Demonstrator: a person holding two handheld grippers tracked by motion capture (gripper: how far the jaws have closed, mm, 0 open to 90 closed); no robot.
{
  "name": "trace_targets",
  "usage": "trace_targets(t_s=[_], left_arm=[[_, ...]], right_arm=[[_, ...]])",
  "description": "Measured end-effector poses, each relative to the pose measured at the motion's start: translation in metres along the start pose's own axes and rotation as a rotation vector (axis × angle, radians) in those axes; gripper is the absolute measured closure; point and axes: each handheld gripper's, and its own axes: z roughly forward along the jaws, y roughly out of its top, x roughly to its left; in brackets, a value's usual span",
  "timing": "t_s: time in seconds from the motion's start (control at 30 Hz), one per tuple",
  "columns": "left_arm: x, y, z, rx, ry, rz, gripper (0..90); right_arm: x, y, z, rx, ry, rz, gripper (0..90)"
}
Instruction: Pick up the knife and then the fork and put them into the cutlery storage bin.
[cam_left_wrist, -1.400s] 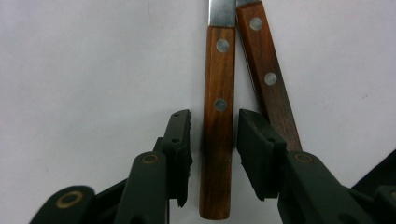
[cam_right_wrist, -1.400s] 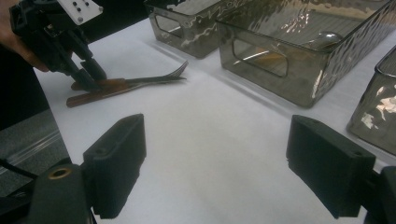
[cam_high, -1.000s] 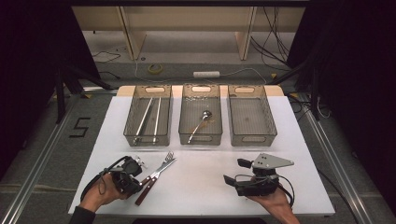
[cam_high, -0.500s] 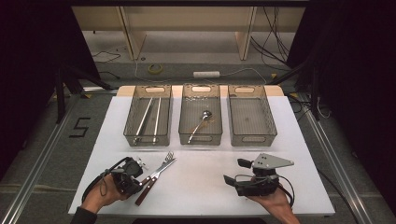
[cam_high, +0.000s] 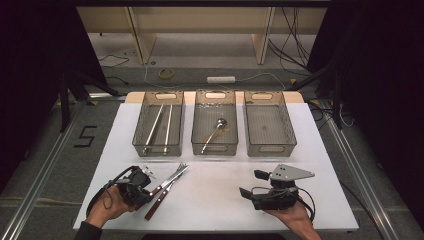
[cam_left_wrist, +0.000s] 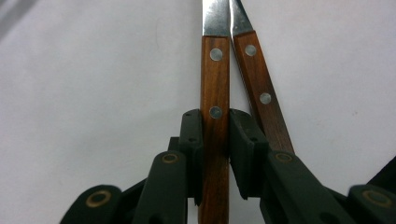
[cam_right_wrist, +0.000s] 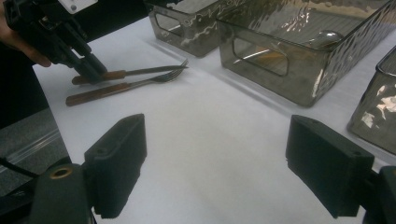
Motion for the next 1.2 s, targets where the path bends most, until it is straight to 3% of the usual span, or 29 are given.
trace_targets(t_s=[0.17, 0.3, 0.47, 0.67, 0.8, 1.1, 1.2], left_arm=[[-0.002, 0.005, -0.009, -0.029, -0.026, -0.011, 75.5], [-0.011, 0.014, -0.015, -0.033, -0.063, 0.018, 75.5], [-0.031, 0.036, -0.025, -0.038, -0.103, 0.096, 75.5], [-0.05, 0.062, -0.026, -0.048, -0.164, 0.176, 75.4], [-0.058, 0.074, -0.024, -0.032, -0.168, 0.216, 75.5], [-0.069, 0.092, -0.015, -0.009, -0.196, 0.24, 75.5], [-0.072, 0.098, -0.013, -0.003, -0.205, 0.251, 75.5]], right_arm=[[0.001, 0.001, 0.0, -0.005, 0.005, -0.006, 21.4], [0.005, 0.003, 0.002, -0.011, 0.021, -0.031, 21.4], [0.017, 0.007, 0.004, -0.02, 0.052, -0.07, 21.6], [0.034, 0.013, 0.011, -0.01, 0.075, -0.144, 21.7], [0.04, 0.013, 0.015, 0.005, 0.076, -0.201, 21.9], [0.056, 0.014, 0.028, 0.056, 0.051, -0.341, 24.9], [0.059, 0.014, 0.032, 0.065, 0.062, -0.362, 25.6]])
